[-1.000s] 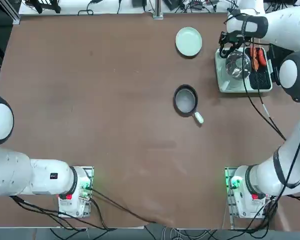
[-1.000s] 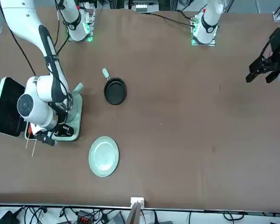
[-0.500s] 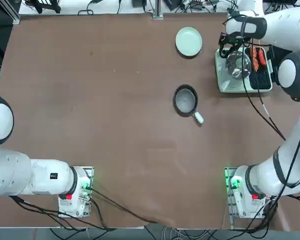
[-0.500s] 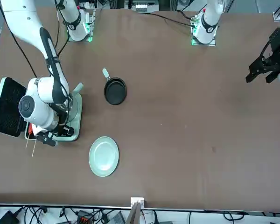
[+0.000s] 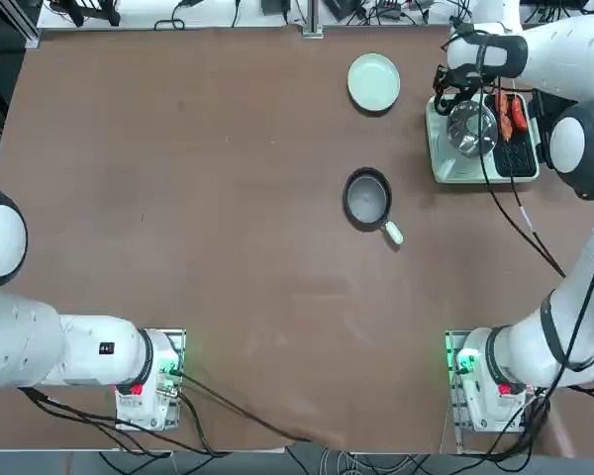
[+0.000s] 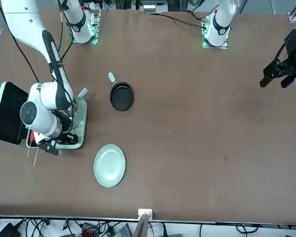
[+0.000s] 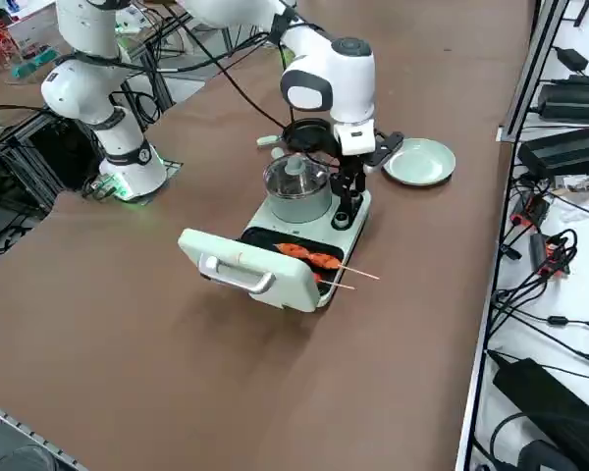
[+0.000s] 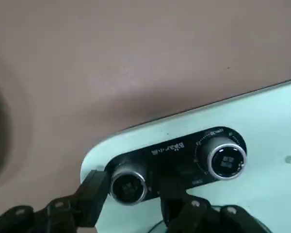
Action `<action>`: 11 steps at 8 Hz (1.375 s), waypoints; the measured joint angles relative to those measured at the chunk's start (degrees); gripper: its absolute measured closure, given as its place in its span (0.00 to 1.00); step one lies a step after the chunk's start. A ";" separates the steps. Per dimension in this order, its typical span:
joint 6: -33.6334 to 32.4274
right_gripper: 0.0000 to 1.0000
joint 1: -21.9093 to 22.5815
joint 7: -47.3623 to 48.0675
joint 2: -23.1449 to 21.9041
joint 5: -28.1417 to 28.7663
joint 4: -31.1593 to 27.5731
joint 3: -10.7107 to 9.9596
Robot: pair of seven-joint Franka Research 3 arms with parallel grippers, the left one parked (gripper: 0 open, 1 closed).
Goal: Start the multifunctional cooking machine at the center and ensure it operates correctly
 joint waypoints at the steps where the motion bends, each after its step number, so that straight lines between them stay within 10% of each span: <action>1: 0.13 0.35 0.00 0.01 0.01 0.00 0.00 0.00; 4: 0.36 0.59 0.08 0.04 -0.09 0.39 0.11 0.17; 11: 0.31 0.59 0.22 -1.97 -0.10 -0.01 0.12 0.16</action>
